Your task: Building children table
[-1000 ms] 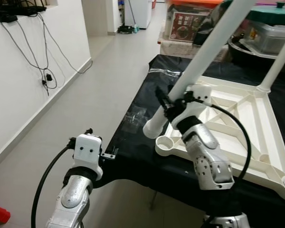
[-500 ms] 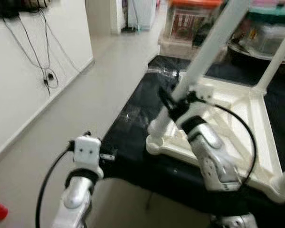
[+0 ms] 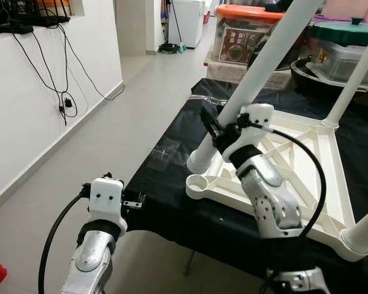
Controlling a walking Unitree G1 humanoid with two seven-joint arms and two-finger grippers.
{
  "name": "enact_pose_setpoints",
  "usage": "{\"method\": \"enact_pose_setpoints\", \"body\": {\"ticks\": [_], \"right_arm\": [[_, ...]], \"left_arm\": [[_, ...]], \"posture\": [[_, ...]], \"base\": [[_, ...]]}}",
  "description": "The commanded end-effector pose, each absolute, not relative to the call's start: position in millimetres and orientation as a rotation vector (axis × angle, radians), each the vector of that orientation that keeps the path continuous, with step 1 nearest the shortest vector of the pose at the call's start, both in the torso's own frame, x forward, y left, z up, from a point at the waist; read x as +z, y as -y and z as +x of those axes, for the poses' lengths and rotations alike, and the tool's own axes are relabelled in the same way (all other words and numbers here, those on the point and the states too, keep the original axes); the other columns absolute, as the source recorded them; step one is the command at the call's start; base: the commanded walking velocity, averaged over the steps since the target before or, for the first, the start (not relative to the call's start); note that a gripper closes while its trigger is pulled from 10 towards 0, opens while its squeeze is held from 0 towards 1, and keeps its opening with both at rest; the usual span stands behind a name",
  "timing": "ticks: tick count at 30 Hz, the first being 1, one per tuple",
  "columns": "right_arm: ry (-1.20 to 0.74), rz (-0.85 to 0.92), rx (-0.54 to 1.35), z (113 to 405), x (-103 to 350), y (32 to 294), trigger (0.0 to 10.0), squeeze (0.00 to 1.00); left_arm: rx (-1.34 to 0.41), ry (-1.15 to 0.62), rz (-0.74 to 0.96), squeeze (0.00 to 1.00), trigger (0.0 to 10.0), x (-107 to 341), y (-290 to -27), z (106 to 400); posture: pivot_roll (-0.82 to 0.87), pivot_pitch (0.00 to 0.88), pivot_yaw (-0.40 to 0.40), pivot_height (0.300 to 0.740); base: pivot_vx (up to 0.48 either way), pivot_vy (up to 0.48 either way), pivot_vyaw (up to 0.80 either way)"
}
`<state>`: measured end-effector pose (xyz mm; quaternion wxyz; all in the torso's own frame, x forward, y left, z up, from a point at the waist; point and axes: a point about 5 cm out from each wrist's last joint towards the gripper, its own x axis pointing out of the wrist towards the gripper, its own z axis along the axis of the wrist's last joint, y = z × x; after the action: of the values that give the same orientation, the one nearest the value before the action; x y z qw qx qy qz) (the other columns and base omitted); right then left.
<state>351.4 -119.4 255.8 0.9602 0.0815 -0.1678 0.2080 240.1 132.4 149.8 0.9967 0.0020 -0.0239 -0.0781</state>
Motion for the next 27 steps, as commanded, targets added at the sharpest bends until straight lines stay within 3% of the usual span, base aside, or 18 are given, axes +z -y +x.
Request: {"method": "enact_pose_setpoints", "body": {"ticks": [1,5,14,16,19,27], "right_arm": [[0.352,0.149,0.418,360,258,128,10.0,0.00],[0.333,0.122,0.433,370,262,141,10.0,0.00],[0.252,0.120,0.526,383,261,167,10.0,0.00],[0.233,0.171,0.619,385,265,176,10.0,0.00],[0.242,0.224,0.766,382,274,174,10.0,0.00],[0.311,0.323,0.897,382,296,167,10.0,0.00]], "left_arm": [[-0.266,0.012,-0.010,0.00,10.0,146,-119,233],[-0.345,-0.006,-0.012,0.00,10.0,146,-111,221],[-0.428,-0.033,-0.036,0.00,10.0,149,-104,206],[-0.454,-0.037,-0.031,0.00,10.0,151,-102,201],[-0.468,-0.049,-0.029,0.00,10.0,150,-100,196],[-0.473,-0.067,-0.033,0.00,10.0,149,-99,193]], "posture": [[0.06,0.093,-0.085,0.740],[0.08,0.160,-0.084,0.740],[0.09,0.224,-0.075,0.740],[0.10,0.248,-0.069,0.740],[0.10,0.259,-0.064,0.740],[0.10,0.267,-0.066,0.740]], "base": [[0.000,0.000,0.00],[0.000,0.000,0.00],[0.000,0.000,0.00],[0.000,0.000,0.00],[0.000,0.000,0.00],[0.000,0.000,0.00]]}}
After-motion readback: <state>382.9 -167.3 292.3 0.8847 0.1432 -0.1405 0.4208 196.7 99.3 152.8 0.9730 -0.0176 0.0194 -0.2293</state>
